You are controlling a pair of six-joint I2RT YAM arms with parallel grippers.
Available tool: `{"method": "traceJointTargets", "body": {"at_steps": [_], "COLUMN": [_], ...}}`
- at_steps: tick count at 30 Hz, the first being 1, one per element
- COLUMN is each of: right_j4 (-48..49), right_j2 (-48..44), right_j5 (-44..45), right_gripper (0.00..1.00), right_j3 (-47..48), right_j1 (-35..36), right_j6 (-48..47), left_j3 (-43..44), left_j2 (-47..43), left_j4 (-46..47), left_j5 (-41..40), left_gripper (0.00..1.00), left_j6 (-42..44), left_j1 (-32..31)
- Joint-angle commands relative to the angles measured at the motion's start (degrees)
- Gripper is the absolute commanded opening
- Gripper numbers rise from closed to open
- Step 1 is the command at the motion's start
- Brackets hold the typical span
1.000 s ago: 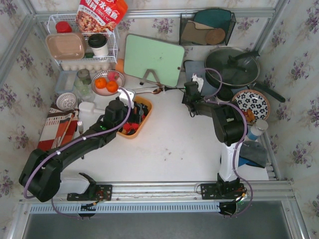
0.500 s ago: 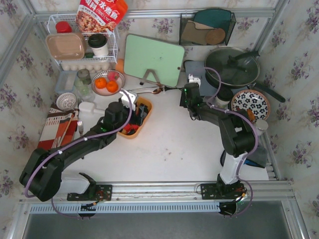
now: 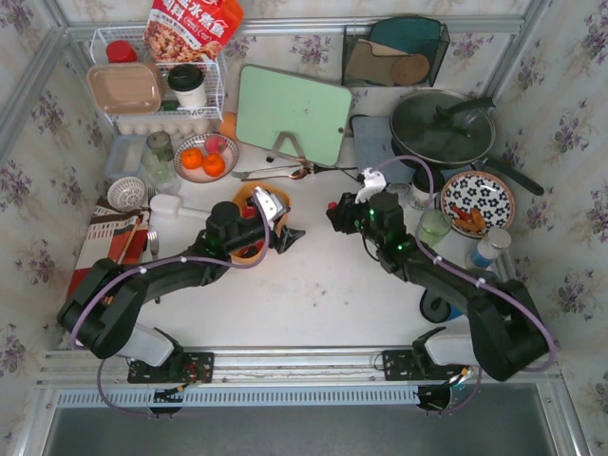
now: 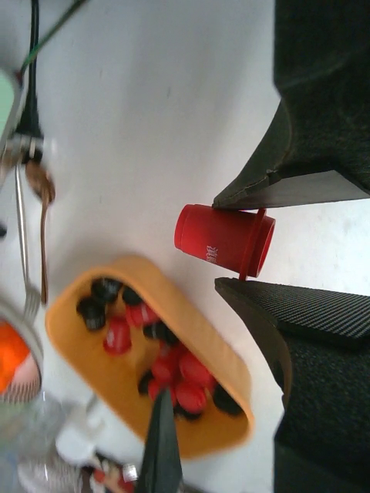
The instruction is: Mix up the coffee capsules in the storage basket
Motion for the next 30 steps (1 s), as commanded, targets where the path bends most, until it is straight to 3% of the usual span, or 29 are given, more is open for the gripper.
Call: {"method": "traceJointTargets", "body": {"at_steps": [1,18,23,28,30], "right_j4": [6.9,11.0,10.9,10.0,9.3], "right_j2": [-5.8,-14.4,-14.9,-14.9,-14.7], "right_j5": [-5.5,-10.0,-10.6,-10.6,-10.6], "right_gripper": [0.41,0.4,0.4,0.47,0.53], "right_j3": [-3.0,-8.0,-8.4,-8.2,-8.1], "right_j1": [2.2,7.5,7.7,7.6,7.7], "right_j6": [3.1,7.8,8.7,8.6,8.2], "left_j3": [0.2,4.8,4.6,2.7,2.4], "left_j2": [1.2,2.6,2.4,1.9,1.5], "left_j4": [9.7,6.6,6.7,9.9,9.0], "left_j5": [7.1,0.5,1.1,-0.6,-2.2], "left_gripper": [0.78,0.8,0.69,0.41,0.37], "left_j6": [5.8,8.9,9.9,10.0,9.9], "left_j1": [-2.4,-8.0,-8.5,-8.9,-8.9]}}
